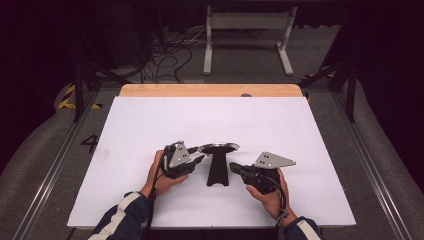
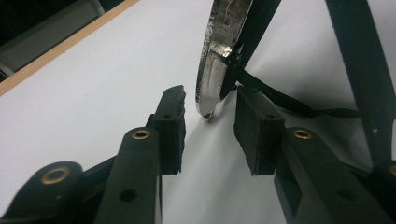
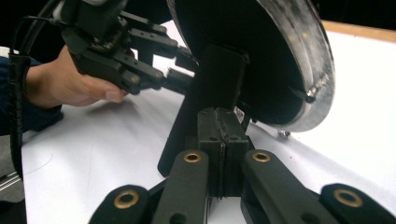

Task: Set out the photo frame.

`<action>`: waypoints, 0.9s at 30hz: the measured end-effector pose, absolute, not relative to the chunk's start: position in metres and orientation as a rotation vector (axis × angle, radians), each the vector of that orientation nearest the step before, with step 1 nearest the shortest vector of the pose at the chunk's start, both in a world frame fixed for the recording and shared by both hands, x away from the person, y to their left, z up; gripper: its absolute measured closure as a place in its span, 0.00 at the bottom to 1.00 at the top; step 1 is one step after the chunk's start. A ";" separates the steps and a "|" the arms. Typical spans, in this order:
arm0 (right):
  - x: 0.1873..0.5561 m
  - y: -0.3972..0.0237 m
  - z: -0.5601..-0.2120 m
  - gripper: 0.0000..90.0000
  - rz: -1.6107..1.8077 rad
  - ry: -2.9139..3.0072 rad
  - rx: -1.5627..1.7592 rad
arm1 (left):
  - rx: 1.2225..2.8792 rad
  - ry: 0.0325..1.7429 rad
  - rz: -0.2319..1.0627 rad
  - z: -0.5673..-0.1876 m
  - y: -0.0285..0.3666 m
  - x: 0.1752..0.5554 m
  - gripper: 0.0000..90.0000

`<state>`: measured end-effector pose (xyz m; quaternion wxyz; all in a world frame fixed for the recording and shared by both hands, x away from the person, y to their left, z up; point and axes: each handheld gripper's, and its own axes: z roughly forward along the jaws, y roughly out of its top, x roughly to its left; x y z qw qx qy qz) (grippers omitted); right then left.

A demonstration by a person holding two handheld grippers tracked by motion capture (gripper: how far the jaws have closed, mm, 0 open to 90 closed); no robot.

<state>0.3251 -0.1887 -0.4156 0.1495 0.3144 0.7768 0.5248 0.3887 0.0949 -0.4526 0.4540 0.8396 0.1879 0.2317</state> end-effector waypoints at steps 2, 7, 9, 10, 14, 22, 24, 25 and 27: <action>0.323 -0.185 -0.415 1.00 1.508 2.211 0.902 | 2.081 0.476 0.570 -0.455 0.092 0.391 0.68; 0.316 -0.165 -0.417 1.00 1.478 2.195 0.864 | 2.094 0.477 0.535 -0.457 0.088 0.394 0.66; 0.313 -0.154 -0.420 1.00 1.440 2.209 0.838 | 2.095 0.476 0.533 -0.457 0.086 0.396 0.66; 0.313 -0.154 -0.420 1.00 1.440 2.209 0.838 | 2.095 0.476 0.533 -0.457 0.086 0.396 0.67; 0.308 -0.136 -0.428 1.00 1.389 2.238 0.830 | 2.103 0.491 0.490 -0.457 0.084 0.397 0.71; 0.307 -0.113 -0.440 1.00 1.336 2.253 0.843 | 2.096 0.516 0.484 -0.458 0.085 0.400 0.73; 0.309 -0.105 -0.446 1.00 1.306 2.260 0.848 | 2.101 0.527 0.460 -0.459 0.084 0.401 0.70; 0.309 -0.102 -0.448 1.00 1.292 2.262 0.852 | 2.100 0.529 0.463 -0.459 0.083 0.401 0.69; 0.310 -0.098 -0.452 1.00 1.266 2.264 0.856 | 2.092 0.528 0.458 -0.458 0.084 0.401 0.70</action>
